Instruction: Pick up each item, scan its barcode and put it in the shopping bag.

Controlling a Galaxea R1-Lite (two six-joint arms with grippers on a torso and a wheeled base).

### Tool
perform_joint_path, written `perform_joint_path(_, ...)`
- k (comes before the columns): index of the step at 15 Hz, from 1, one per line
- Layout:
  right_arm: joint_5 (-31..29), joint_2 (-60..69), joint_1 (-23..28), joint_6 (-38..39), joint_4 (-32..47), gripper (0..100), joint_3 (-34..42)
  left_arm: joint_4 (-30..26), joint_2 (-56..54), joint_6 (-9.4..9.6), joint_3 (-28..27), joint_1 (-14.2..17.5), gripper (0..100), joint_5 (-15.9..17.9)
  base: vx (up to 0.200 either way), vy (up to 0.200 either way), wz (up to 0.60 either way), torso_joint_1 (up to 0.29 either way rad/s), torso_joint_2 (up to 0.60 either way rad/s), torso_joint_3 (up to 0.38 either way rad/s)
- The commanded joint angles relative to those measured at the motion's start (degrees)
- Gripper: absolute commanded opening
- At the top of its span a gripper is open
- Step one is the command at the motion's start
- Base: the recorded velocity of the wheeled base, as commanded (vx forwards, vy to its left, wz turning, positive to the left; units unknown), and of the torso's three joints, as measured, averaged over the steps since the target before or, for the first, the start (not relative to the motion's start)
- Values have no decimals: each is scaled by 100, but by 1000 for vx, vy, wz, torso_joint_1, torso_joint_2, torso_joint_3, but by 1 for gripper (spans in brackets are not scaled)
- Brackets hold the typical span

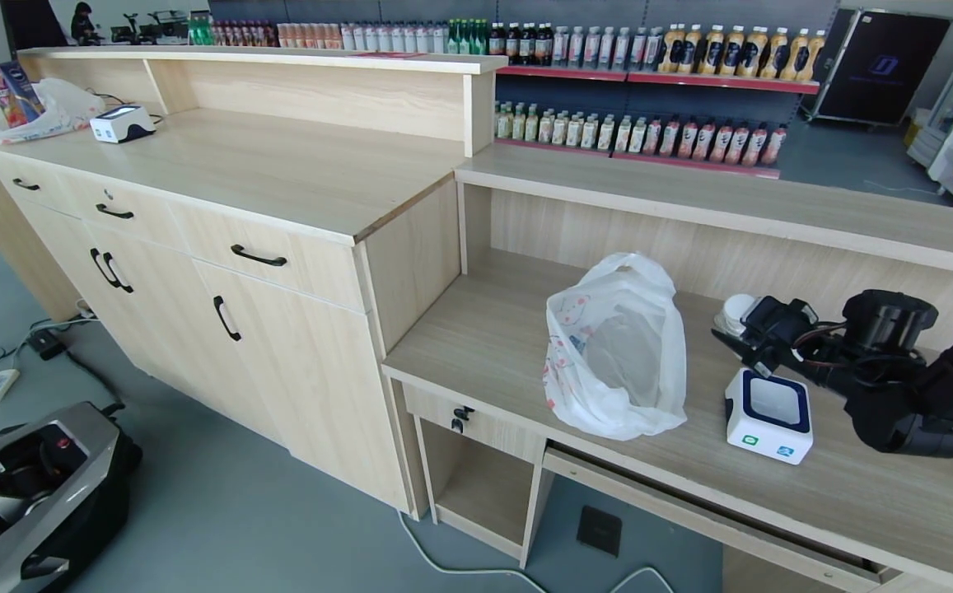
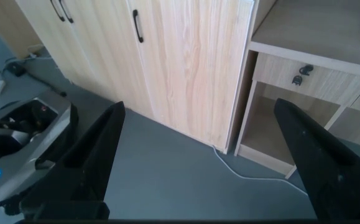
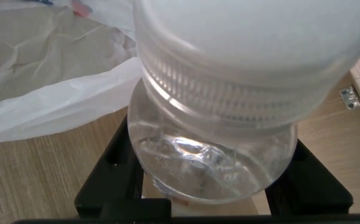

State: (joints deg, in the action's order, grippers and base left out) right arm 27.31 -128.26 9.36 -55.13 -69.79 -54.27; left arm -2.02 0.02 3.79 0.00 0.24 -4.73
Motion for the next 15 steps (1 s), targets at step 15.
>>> perform_joint_path(15,-648,1734,347,846,1820,0,-444,0,-2,-1,0,2,100,-2,0,0,0,0,0,0)
